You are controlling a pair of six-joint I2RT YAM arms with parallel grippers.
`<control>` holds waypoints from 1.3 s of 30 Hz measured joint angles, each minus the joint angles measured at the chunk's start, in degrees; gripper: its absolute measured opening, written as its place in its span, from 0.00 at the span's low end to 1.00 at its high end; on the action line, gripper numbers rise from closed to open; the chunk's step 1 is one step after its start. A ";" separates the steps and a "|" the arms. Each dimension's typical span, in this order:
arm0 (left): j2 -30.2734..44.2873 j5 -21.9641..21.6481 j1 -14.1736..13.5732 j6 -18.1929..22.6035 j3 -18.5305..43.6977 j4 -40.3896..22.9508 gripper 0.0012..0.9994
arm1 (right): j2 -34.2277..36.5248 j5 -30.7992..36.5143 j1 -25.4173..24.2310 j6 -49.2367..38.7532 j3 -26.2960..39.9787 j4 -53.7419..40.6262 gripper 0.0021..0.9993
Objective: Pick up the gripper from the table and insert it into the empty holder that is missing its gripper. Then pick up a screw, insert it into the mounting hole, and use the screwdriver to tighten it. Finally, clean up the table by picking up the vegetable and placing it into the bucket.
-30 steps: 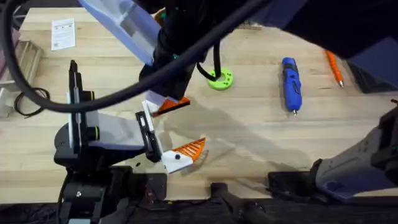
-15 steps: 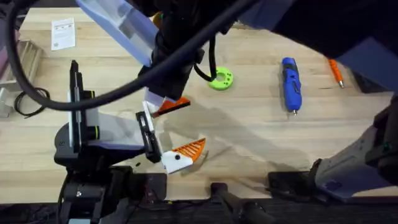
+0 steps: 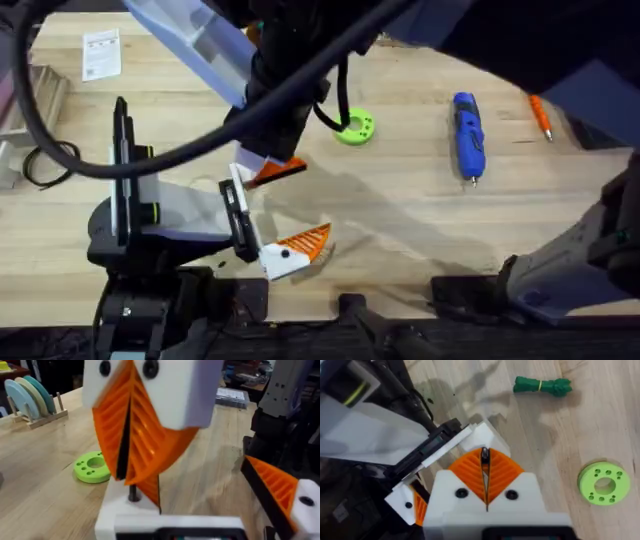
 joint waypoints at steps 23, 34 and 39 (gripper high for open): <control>0.00 0.00 0.00 0.02 0.00 0.02 0.99 | 0.02 0.00 -0.11 0.26 0.17 -0.98 0.00; 0.00 0.02 0.00 0.26 0.00 0.02 0.99 | 0.02 0.00 -0.11 0.26 0.43 -1.15 0.00; 0.00 0.00 0.00 0.28 0.00 0.02 0.99 | 0.02 0.00 -0.11 0.44 0.61 -1.19 0.00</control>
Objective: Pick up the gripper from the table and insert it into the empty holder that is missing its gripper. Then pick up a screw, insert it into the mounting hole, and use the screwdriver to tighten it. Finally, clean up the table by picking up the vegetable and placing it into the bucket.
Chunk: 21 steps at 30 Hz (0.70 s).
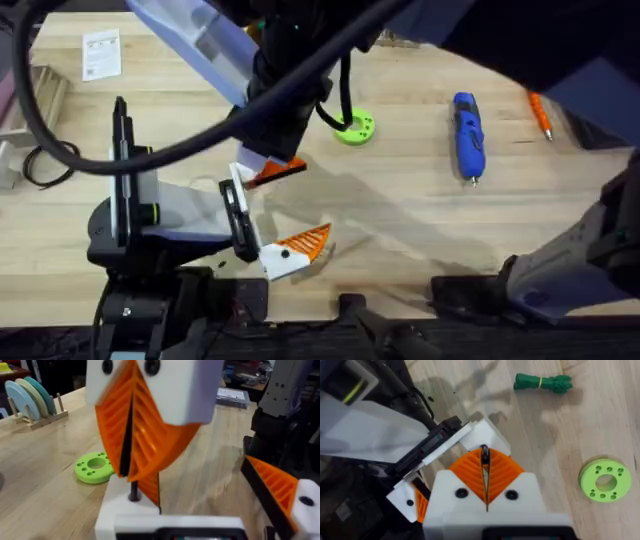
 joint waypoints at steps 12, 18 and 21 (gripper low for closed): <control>0.00 0.02 0.00 0.00 0.00 0.00 0.99 | 0.00 -0.02 0.02 0.48 0.04 -0.20 0.00; 0.00 0.01 0.00 0.08 0.00 0.00 0.99 | 0.00 -0.02 0.04 0.50 0.04 0.02 0.00; 0.00 0.01 0.00 0.13 0.00 0.00 0.99 | 0.00 -0.02 0.13 0.67 0.07 0.15 0.00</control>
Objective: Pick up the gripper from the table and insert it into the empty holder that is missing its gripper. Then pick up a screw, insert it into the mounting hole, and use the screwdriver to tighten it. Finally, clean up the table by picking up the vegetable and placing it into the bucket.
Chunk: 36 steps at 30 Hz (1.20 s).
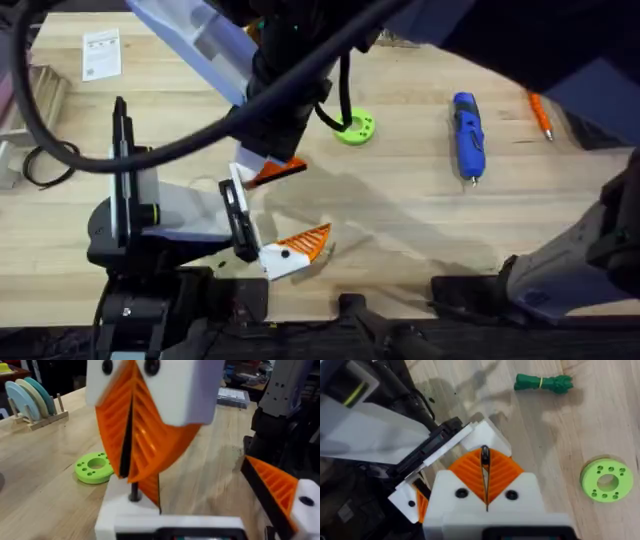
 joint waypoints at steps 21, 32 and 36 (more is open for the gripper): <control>0.00 0.03 0.00 0.00 0.00 -0.01 0.99 | 1.22 -0.42 0.00 0.64 0.28 -0.14 0.00; 0.00 0.02 0.00 -0.42 0.00 -0.02 0.99 | 2.58 -0.83 0.00 0.65 0.68 0.13 0.00; 0.00 0.01 0.00 -0.42 0.00 -0.02 0.99 | 2.58 -0.83 0.00 0.64 0.68 0.11 0.00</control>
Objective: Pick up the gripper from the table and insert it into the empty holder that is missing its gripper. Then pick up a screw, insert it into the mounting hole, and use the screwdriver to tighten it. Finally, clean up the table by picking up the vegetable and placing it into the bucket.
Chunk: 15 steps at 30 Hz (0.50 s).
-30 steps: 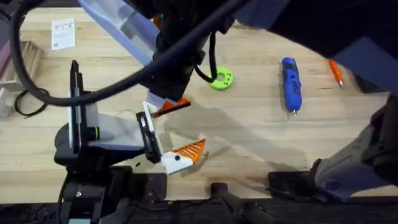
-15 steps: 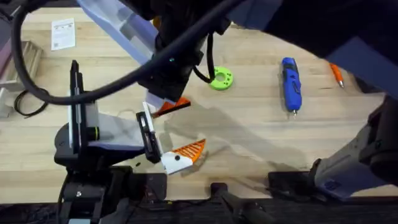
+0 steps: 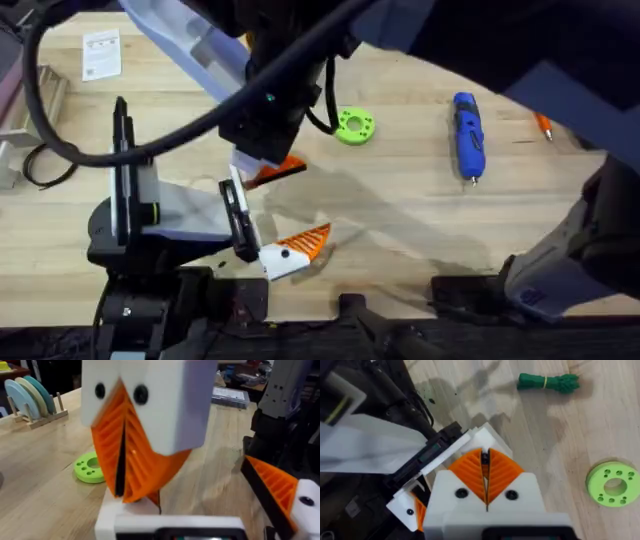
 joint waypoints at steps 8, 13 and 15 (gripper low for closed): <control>0.00 0.02 0.00 0.00 0.00 0.00 0.99 | 0.00 0.00 0.00 0.02 0.02 0.00 0.00; 0.00 0.11 0.00 -0.04 0.00 0.00 0.99 | 0.00 -0.01 0.00 0.24 0.02 0.17 0.48; 0.00 0.09 0.00 0.03 0.00 0.00 0.99 | 0.00 0.25 0.00 0.16 0.11 -0.02 0.75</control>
